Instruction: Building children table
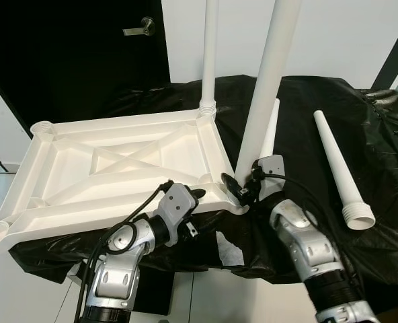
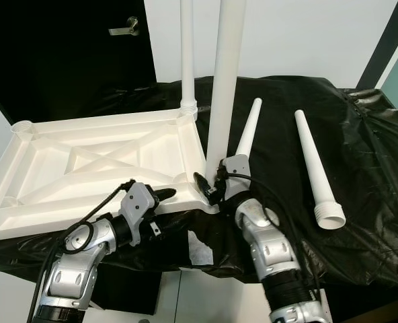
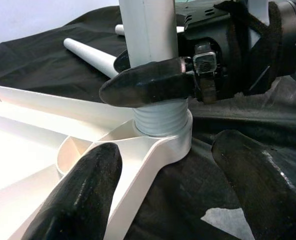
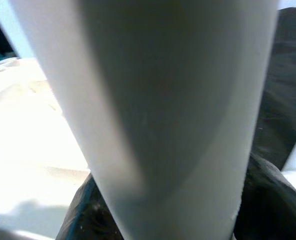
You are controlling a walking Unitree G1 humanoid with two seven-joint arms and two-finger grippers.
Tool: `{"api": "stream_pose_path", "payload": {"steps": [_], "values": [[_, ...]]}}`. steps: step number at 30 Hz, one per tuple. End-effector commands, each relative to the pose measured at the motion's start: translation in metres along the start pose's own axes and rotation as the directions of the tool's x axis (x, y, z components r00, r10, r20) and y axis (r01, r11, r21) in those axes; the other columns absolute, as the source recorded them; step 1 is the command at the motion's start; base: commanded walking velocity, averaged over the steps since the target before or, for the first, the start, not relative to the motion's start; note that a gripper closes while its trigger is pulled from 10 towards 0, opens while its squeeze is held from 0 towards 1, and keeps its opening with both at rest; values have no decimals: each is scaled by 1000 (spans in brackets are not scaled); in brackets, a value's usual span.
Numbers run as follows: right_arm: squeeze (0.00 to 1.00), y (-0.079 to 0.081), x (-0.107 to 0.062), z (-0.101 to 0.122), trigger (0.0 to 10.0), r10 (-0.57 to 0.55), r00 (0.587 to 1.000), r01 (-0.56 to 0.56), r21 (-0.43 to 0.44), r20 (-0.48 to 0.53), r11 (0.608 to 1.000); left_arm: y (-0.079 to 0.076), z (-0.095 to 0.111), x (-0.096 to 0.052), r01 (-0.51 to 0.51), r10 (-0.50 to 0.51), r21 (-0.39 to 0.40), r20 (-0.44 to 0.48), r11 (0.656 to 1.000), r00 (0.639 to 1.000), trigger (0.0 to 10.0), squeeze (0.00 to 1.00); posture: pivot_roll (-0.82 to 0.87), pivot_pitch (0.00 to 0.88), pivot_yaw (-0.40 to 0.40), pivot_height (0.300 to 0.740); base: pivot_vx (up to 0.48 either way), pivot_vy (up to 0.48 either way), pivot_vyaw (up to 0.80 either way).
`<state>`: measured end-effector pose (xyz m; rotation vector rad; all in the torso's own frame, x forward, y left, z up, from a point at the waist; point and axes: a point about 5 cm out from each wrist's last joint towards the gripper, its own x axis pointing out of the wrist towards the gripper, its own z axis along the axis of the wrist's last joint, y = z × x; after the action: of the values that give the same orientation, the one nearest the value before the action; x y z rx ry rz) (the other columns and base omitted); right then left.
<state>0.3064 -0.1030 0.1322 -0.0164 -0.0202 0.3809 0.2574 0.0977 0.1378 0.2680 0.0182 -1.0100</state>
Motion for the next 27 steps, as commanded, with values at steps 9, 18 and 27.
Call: {"api": "stream_pose_path", "payload": {"steps": [9, 18, 27], "values": [[0, 5, -9, -8, 10000, -342, 939, 344, 99, -40, 934, 6, 0, -1, -169, 170, 13, -10, 985, 985, 10000, 0, 1, 0, 1, 740, 0, 0, 0], [0, 11, -9, -7, 10000, -331, 943, 333, 109, -38, 937, 6, 1, 3, -163, 163, 13, 0, 987, 987, 10000, 0, 3, 0, -5, 740, 0, 0, 0], [1000, 12, -12, 4, 10000, -204, 978, 199, 98, 46, 975, 6, 1, 5, -168, 167, 15, 4, 986, 986, 10000, 0, -1, 0, -16, 740, 0, 0, 0]]}}
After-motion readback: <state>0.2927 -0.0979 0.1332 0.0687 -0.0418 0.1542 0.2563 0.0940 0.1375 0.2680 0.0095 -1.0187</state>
